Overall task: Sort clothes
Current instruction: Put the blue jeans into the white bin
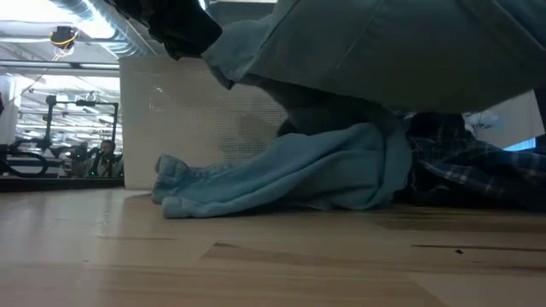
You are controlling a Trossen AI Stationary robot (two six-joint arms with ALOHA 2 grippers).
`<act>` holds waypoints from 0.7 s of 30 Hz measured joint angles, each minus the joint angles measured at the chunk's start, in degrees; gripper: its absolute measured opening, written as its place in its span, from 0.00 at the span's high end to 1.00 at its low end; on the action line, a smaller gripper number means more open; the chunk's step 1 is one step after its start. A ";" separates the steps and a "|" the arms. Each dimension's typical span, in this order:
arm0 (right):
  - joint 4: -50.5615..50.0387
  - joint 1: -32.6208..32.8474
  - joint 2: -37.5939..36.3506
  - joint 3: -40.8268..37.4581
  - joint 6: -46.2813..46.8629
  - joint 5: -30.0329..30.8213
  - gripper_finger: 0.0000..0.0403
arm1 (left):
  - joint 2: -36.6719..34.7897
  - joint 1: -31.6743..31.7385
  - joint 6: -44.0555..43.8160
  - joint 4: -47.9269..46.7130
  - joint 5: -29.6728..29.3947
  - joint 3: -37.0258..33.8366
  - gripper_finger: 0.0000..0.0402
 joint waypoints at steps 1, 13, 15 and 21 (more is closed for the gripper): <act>-0.71 0.42 -0.01 0.80 -0.02 0.20 0.94 | 0.00 0.00 0.14 0.00 0.00 0.00 0.55; -2.83 6.76 -0.15 4.22 0.38 1.78 0.94 | -0.02 -0.02 0.19 -0.51 0.15 0.00 0.55; -2.56 7.69 -0.15 4.22 0.38 2.60 0.94 | -0.01 -0.02 0.21 -0.33 0.15 -0.01 0.55; -2.72 9.73 -0.13 8.70 -1.08 5.39 0.94 | 0.00 0.00 0.21 -0.05 0.11 0.00 0.55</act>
